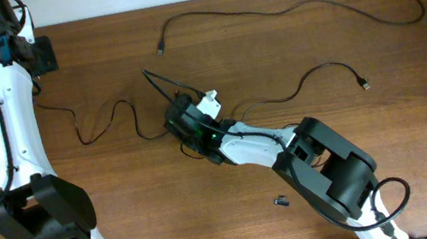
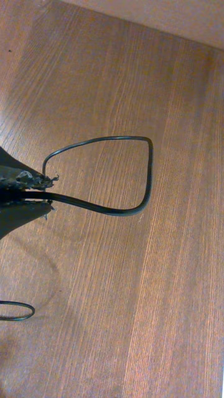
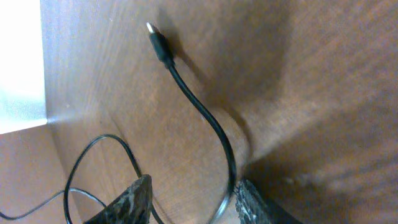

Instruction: Untangle cables

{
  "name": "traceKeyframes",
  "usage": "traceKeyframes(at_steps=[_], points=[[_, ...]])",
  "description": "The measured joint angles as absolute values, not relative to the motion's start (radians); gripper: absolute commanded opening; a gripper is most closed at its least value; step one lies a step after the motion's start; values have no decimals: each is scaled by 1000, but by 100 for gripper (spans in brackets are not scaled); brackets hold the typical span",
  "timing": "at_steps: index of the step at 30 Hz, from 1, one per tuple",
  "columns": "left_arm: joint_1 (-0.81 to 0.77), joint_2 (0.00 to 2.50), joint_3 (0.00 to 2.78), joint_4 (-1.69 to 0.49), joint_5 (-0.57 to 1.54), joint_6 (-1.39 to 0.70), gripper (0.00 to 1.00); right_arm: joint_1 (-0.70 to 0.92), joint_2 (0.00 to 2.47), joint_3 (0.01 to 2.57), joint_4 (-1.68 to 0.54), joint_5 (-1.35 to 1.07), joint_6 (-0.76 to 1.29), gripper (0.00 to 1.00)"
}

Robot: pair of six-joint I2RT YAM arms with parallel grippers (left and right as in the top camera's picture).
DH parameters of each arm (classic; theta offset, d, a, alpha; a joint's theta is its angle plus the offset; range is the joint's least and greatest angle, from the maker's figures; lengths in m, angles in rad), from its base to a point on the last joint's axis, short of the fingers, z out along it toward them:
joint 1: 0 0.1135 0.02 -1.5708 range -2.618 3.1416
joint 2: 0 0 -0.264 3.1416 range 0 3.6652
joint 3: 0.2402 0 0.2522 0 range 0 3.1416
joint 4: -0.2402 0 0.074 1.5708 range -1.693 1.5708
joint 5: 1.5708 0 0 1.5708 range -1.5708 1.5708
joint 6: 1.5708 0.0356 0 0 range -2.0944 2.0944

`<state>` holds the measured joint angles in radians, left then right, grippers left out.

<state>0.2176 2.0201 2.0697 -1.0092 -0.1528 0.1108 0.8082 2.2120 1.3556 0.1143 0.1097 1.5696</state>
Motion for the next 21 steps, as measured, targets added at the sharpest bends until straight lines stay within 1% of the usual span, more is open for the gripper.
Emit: traceKeyframes(at_steps=[1, 2, 3, 6, 12, 16, 18, 21], points=[[218, 2020, 2070, -1009, -152, 111, 0, 808, 2227, 1356, 141, 112, 1572, 20], [218, 2020, 2070, -1009, -152, 111, 0, 808, 2234, 1357, 148, 113, 1574, 8], [218, 2020, 2070, -1010, -152, 111, 0, 808, 2238, 1355, 148, 113, 1571, 4], [218, 2020, 2070, -1010, -152, 111, 0, 808, 2251, 1354, 166, 113, 1540, 4], [218, 2020, 2070, -1039, -136, 111, 0, 779, 2251, 1353, 172, 96, 1290, 4], [218, 2020, 2070, -1049, -106, 111, 0, 646, 2178, 1332, 118, 77, 1084, 4], [218, 2020, 2070, -1055, -38, 110, 0, 553, 2039, 1325, 42, 78, 1006, 4], [217, 2020, 2070, -1053, 96, 110, 0, 440, 1893, 1329, -23, 77, 947, 4]])
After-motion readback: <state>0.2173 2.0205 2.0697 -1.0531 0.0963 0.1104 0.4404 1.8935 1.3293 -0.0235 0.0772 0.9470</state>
